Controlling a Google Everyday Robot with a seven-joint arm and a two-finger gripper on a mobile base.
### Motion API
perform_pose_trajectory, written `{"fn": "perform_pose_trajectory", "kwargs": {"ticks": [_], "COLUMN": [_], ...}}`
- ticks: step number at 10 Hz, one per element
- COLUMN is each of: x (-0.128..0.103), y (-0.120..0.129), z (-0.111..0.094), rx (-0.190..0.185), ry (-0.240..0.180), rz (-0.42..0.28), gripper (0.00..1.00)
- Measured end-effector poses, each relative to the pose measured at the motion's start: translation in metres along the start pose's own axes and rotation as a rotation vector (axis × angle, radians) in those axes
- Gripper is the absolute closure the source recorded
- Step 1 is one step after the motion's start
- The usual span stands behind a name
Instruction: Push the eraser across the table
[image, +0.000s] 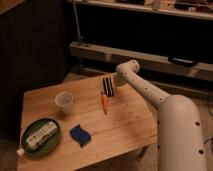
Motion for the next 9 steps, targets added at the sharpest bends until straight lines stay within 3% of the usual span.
{"fn": "perform_pose_trajectory", "kwargs": {"ticks": [2,5,9], "x": [-0.006,-0.017,-0.053], "y": [-0.003,-0.018,-0.044], "z": [0.009,0.02,0.029], "rx": [0.009,0.054,0.115], "ry": [-0.009,-0.019,-0.079], "rz": [0.002,-0.021,-0.087], "gripper": [1.0,1.0,1.0]}}
